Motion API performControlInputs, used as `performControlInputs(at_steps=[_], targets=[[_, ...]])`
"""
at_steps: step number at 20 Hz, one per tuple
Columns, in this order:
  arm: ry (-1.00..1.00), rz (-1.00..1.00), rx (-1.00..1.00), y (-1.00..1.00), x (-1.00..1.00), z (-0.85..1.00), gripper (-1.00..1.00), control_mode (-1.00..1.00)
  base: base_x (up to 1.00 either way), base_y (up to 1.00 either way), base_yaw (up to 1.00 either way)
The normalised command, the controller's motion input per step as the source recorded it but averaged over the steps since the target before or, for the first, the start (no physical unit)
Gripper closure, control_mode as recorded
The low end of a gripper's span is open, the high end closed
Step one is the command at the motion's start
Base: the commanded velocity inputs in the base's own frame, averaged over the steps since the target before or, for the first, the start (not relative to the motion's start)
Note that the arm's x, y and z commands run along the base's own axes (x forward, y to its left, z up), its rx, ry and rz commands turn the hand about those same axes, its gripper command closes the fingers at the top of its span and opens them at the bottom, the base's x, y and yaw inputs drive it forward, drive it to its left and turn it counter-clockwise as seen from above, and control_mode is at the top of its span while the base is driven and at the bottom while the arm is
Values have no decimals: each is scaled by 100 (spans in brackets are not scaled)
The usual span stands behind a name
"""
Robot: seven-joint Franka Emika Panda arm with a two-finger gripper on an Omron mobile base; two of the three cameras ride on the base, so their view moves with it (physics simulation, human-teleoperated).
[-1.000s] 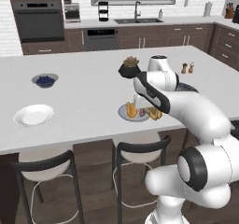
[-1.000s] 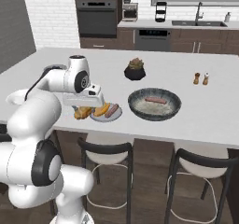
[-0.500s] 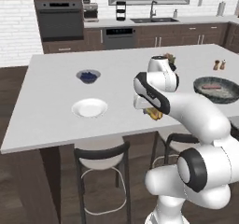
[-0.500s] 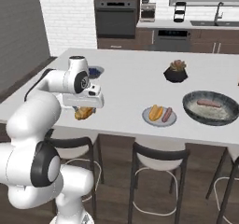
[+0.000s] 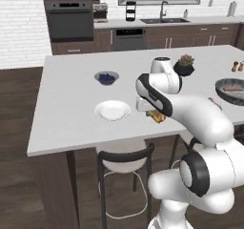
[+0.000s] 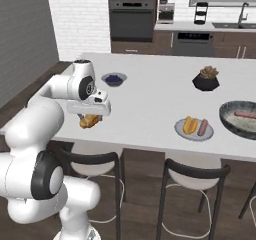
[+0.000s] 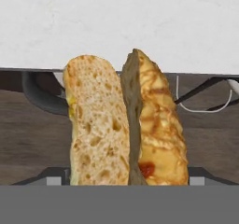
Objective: Place one bun and one sausage from the bowl on each plate.
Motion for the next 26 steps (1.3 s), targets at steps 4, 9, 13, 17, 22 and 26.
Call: performControlInputs(at_steps=[4,9,13,17,22,26], targets=[[0,0,0,0,0,0,100,100,44,47,0],[0,0,0,0,0,0,100,100,51,34,0],[0,0,0,0,0,0,100,100,38,14,0],[0,0,0,0,0,0,100,100,38,10,0],[0,0,0,19,44,0,100,-100,19,10,0],[0,0,0,35,87,0,100,-100,0,0,0]])
